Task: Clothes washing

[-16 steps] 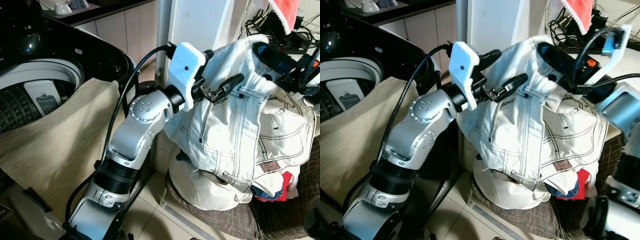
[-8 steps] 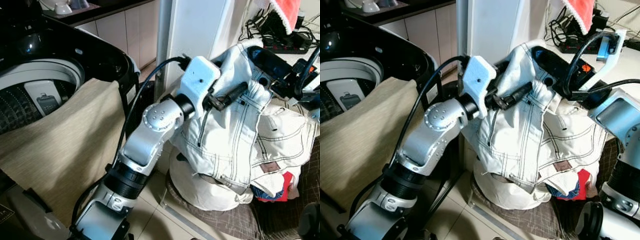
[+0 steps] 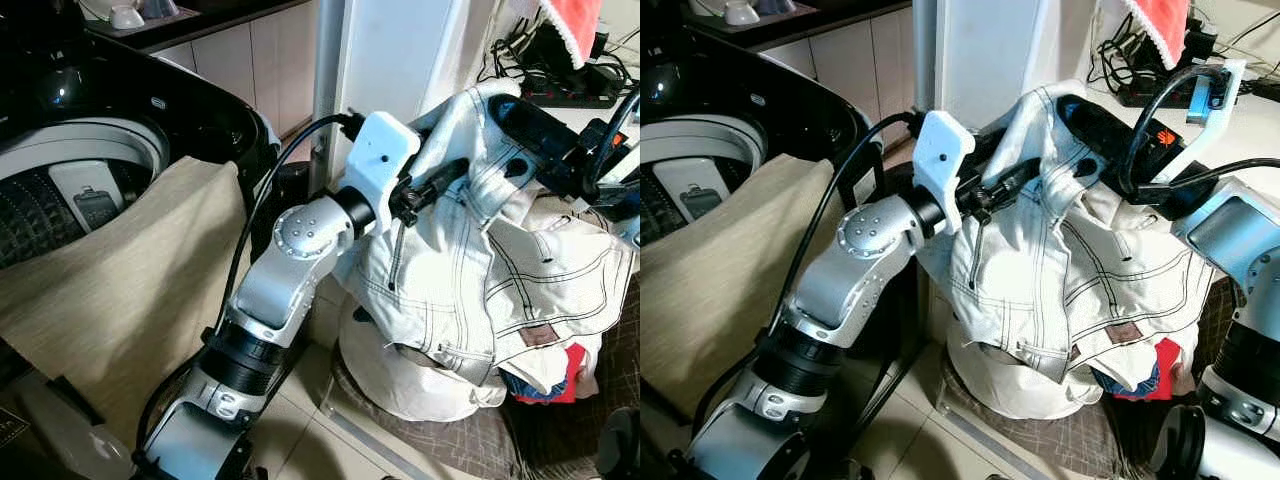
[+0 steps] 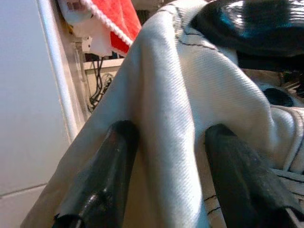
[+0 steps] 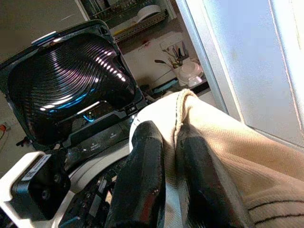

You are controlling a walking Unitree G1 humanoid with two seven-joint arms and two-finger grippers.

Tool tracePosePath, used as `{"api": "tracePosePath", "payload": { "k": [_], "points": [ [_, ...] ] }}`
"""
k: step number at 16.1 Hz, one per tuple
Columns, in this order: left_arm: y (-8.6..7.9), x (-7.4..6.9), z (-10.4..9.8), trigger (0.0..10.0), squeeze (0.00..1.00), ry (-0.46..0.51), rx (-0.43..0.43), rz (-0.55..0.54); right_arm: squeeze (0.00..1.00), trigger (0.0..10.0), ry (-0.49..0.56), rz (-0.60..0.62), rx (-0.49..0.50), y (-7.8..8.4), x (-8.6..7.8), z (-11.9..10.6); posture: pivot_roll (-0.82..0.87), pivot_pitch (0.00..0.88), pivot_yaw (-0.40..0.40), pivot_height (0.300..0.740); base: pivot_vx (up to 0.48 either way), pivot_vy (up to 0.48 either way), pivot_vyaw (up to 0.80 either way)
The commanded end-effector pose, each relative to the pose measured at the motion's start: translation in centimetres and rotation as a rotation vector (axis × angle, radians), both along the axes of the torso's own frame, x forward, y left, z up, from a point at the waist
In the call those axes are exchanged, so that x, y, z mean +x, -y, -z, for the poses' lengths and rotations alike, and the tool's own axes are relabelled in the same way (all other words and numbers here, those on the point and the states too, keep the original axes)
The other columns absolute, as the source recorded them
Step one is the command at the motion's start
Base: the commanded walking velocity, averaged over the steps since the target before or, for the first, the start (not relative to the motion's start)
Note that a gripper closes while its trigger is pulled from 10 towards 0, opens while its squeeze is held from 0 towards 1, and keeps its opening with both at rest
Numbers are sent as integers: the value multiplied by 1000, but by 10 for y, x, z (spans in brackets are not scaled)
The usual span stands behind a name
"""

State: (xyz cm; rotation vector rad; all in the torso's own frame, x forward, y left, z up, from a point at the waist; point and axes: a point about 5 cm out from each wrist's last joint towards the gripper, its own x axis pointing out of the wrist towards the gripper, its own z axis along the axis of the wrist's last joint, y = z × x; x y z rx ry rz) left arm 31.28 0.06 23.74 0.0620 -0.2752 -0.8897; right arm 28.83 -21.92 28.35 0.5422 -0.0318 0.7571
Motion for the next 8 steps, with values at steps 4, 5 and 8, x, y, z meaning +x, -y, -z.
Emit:
{"api": "tracePosePath", "payload": {
  "k": [4, 5, 8],
  "points": [
    [-5, 4, 5, 0, 0, -35, 3, -18, 0, 0, 49, -22, -16, -3, -5, -8, -104, 3, -39, 740, 0, 0, 0],
    [-6, 5, 4, 0, 0, -36, -1, -19, 0, 0, 48, -21, -16, -3, -5, -8, -104, 4, -39, 740, 0, 0, 0],
    [-9, 8, 2, 0, 0, -37, -17, -31, 0, 0, 52, -15, -18, -3, -5, -8, -104, 4, -36, 740, 0, 0, 0]
  ]
}}
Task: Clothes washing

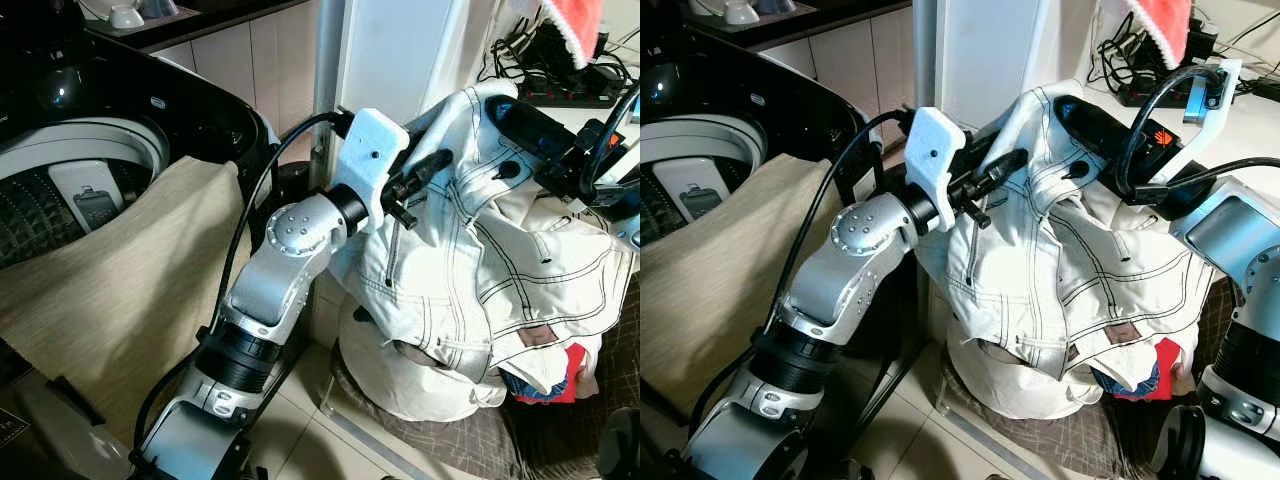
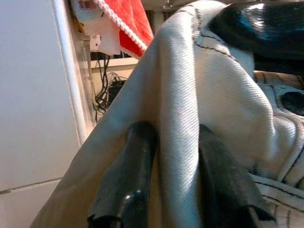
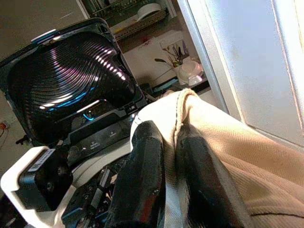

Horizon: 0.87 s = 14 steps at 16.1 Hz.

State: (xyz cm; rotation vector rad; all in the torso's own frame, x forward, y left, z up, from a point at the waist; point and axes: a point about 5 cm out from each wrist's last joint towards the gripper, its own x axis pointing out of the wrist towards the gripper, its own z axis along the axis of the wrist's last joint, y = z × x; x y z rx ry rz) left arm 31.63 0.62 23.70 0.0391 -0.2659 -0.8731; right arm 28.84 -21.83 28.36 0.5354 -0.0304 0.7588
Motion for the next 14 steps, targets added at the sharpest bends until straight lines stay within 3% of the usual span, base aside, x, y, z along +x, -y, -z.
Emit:
{"api": "tracePosePath", "payload": {
  "k": [1, 3, 4, 6, 8, 9, 10, 11, 12, 13, 14],
  "points": [
    [-4, 5, 1, 0, 0, -22, -7, -22, 0, 0, 52, -13, -13, -2, -5, -8, -104, 4, -35, 740, 0, 0, 0],
    [-9, 8, -2, 0, 0, -24, -34, -47, 43, 0, 58, -1, -31, -1, -6, -9, -102, 3, -34, 740, 0, 0, 0],
    [-15, 12, -7, 0, 0, -26, -68, -78, 1000, 10000, 58, 1, -32, 0, -6, -8, -100, 2, -33, 740, 0, 0, 0],
    [-24, 17, -13, 0, 0, -34, -122, -101, 1000, 10000, 62, -7, -23, 0, -7, -9, -99, 2, -32, 740, 0, 0, 0],
    [-45, 27, -32, 0, 0, -27, -239, -185, 1000, 10000, 94, -1, -64, -1, -10, -11, -99, 3, -30, 740, 0, 0, 0],
    [-60, 32, -44, 0, 0, 1, -280, -232, 255, 10000, 124, 2, -80, 0, -12, -13, -98, 2, -30, 740, 0, 0, 0],
    [-60, 32, -44, 0, 0, 1, -280, -232, 255, 10000, 124, 2, -80, 0, -12, -13, -98, 2, -30, 740, 0, 0, 0],
    [-75, 36, -59, 0, 0, 41, -318, -278, 0, 10000, 151, -4, -89, 0, -14, -15, -99, 2, -28, 740, 0, 0, 0],
    [-116, 38, -108, 0, 0, 213, -364, -404, 0, 10000, 179, -23, -125, -1, -19, -16, -93, 1, -31, 740, 0, 0, 0],
    [-116, 38, -108, 0, 0, 213, -364, -404, 0, 10000, 179, -23, -125, -1, -19, -16, -93, 1, -31, 740, 0, 0, 0],
    [-132, 36, -128, 0, 0, 283, -381, -450, 0, 10000, 187, -29, -138, -2, -20, -16, -93, 1, -31, 740, 0, 0, 0]
  ]
}}
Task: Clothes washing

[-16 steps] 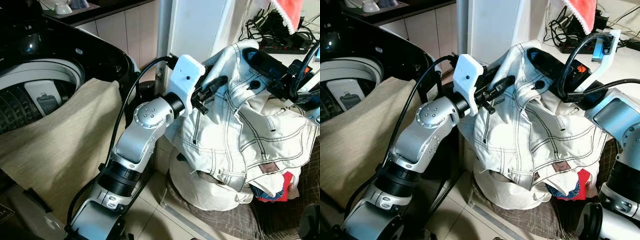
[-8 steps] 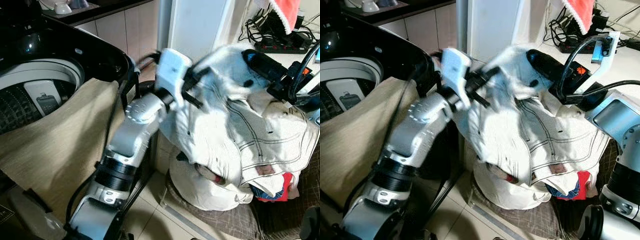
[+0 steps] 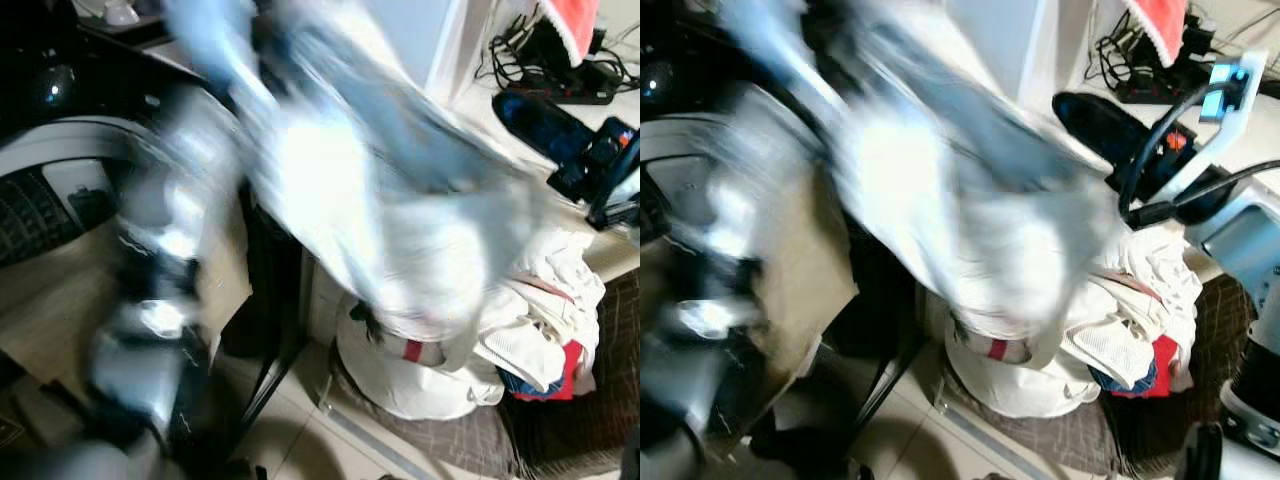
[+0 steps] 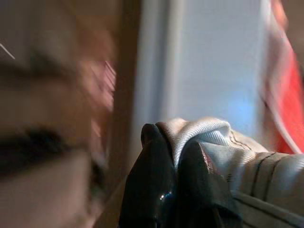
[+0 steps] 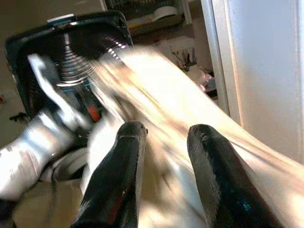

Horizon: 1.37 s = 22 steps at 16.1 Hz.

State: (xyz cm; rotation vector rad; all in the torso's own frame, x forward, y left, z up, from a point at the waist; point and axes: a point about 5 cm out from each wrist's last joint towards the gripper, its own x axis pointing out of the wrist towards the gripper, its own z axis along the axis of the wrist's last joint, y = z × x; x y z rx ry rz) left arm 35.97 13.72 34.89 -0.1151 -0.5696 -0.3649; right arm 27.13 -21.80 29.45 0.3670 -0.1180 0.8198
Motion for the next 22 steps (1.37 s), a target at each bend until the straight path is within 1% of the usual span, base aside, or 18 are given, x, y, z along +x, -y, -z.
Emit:
{"api": "tracePosePath", "payload": {
  "k": [1, 2, 3, 4, 5, 6, 8, 9, 10, 11, 12, 13, 15, 16, 17, 18, 20, 22],
  "points": [
    [-26, -12, -49, 0, 0, 198, -27, -118, 0, 10000, 42, -9, -34, -3, -4, -5, -88, 0, -36, 740, 0, 0, 0],
    [-53, -27, -96, 0, 0, 370, -10, -254, 0, 10000, 40, -11, -44, -4, -3, -3, -75, 0, -43, 740, 0, 0, 0],
    [-86, -63, -159, 0, 0, 626, 12, -450, 0, 10000, 38, -11, -61, -7, -1, 0, -71, 0, -42, 740, 0, 0, 0],
    [-86, -63, -159, 0, 0, 626, 12, -450, 0, 10000, 38, -11, -61, -7, -1, 0, -71, 0, -42, 740, 0, 0, 0],
    [-92, -76, -180, 0, 0, 717, 143, -592, 0, 10000, 40, -16, -70, -9, 0, 2, -68, 0, -40, 740, 0, 0, 0],
    [-96, -70, -176, 0, 0, 697, 219, -669, 0, 10000, 40, -17, -81, -11, 0, 4, -68, 0, -39, 740, 0, 0, 0],
    [-110, -39, -143, 0, 0, 562, 379, -836, 0, 10000, 37, -21, -106, -13, 0, 9, -70, 0, -37, 740, 0, 0, 0],
    [-114, -21, -127, 0, 0, 442, 412, -823, 0, 10000, 33, -25, -119, -14, -1, 11, -72, 0, -36, 740, 0, 0, 0],
    [-116, 6, -97, 0, 0, 220, 448, -758, 0, 10000, 25, -28, -141, -15, -1, 14, -72, 0, -38, 740, 0, 0, 0],
    [-116, 6, -97, 0, 0, 220, 448, -758, 0, 10000, 25, -28, -141, -15, -1, 14, -72, 0, -38, 740, 0, 0, 0],
    [-111, 40, -28, 10000, 0, -144, 532, -610, 0, 10000, 9, -30, -179, -15, -2, 21, -75, 0, -38, 740, 0, 0, 0],
    [-105, 54, 37, 10000, 0, -448, 625, -485, 0, 10000, -24, -40, -279, -18, -3, 32, -85, 0, -34, 740, 0, 0, 0],
    [-105, 54, 74, 10000, 0, -630, 715, -413, 0, 10000, -71, -80, -409, -23, -10, 48, -93, 0, -29, 740, 0, 0, 0],
    [-110, 52, 81, 10000, 224, -685, 776, -422, 0, 10000, -92, -118, -457, -27, -17, 55, -91, 0, -30, 740, 0, 0, 0],
    [-113, 51, 82, 10000, 1000, -701, 793, -440, 0, 10000, -95, -139, -474, -29, -19, 58, -92, 0, -30, 740, 0, 0, 0],
    [-121, 48, 87, 10000, 1000, -759, 870, -455, 0, 10000, -102, -198, -487, -33, -27, 62, -91, 0, -31, 740, 0, 0, 0],
    [-130, 46, 86, 10000, 1000, -799, 942, -485, 0, 10000, -105, -222, -504, -35, -29, 65, -90, 0, -32, 740, 0, 0, 0],
    [-146, 42, 68, 10000, 1000, -751, 1017, -635, 0, 10000, -101, -126, -532, -26, -18, 66, -88, 0, -36, 740, 0, 0, 0]
  ]
}}
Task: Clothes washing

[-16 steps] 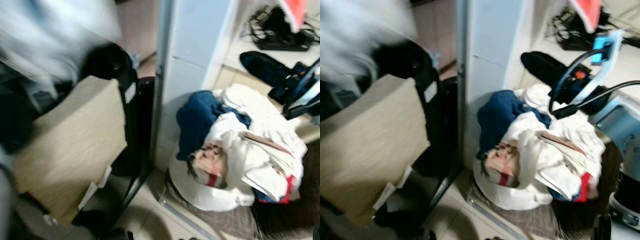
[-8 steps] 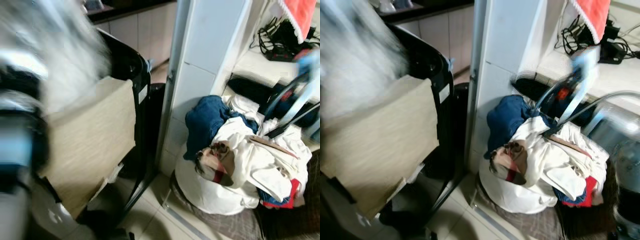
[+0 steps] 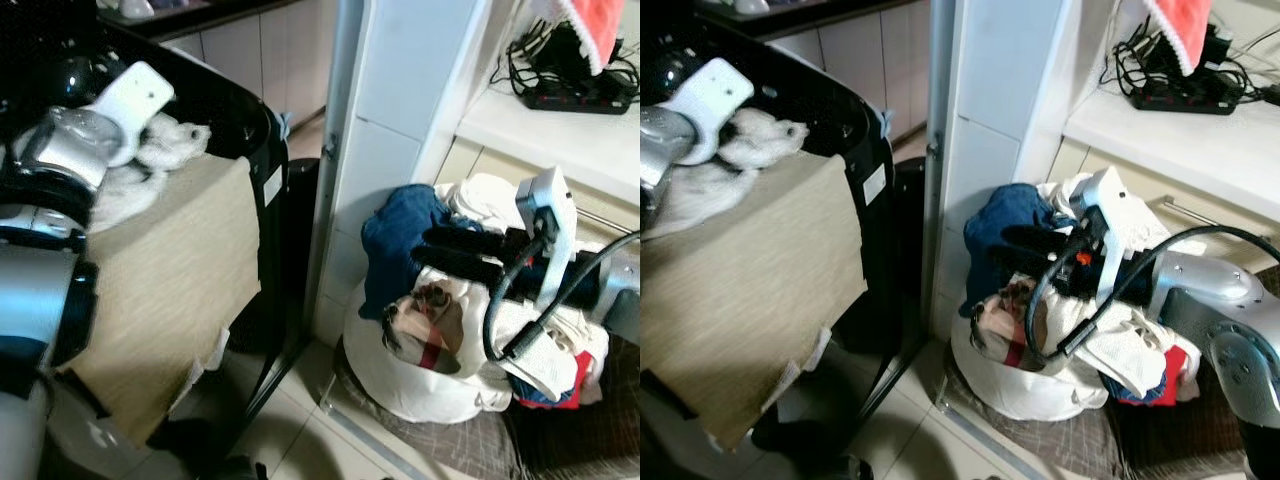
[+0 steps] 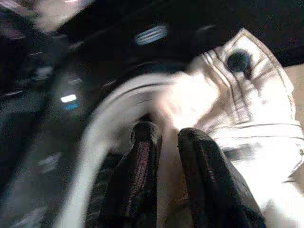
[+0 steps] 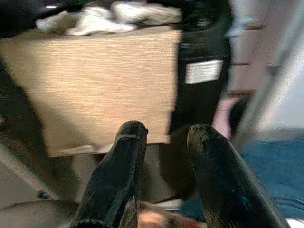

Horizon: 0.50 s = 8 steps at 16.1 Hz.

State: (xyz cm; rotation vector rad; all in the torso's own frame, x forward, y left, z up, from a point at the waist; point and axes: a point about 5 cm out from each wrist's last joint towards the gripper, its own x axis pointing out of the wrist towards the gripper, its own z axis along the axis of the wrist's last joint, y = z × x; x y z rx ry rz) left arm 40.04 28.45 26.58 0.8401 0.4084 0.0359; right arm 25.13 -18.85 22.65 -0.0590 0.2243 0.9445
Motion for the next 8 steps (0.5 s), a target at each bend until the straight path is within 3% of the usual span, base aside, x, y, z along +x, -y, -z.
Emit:
{"api": "tracePosePath", "payload": {
  "k": [1, 3, 5, 6, 7, 8],
  "points": [
    [-5, 0, -29, 10000, 1000, 97, 85, -36, 0, 10000, 29, 86, -29, 9, 9, -3, -87, 2, -37, 740, 0, 0, 0],
    [-12, -2, -52, 10000, 1000, 198, 120, -74, 0, 10000, 47, 175, -26, 17, 18, -5, -83, 3, -39, 740, 0, 0, 0],
    [-12, -3, -53, 10000, 1000, 204, 67, -53, 0, 10000, 44, 238, -40, 22, 24, -2, -76, 5, -41, 740, 0, 0, 0],
    [8, 4, -38, 10000, 1000, 184, -156, 72, 0, 10000, 21, 370, -150, 31, 33, 13, -81, 9, -34, 740, 0, 0, 0],
    [31, 8, -25, 10000, 114, 167, -327, 210, 0, 10000, 0, 461, -229, 40, 36, 25, -82, 12, -32, 740, 0, 0, 0],
    [48, 9, -19, 10000, 0, 166, -435, 320, 1000, 10000, -4, 497, -296, 46, 36, 31, -81, 13, -32, 740, 0, 0, 0]
  ]
}}
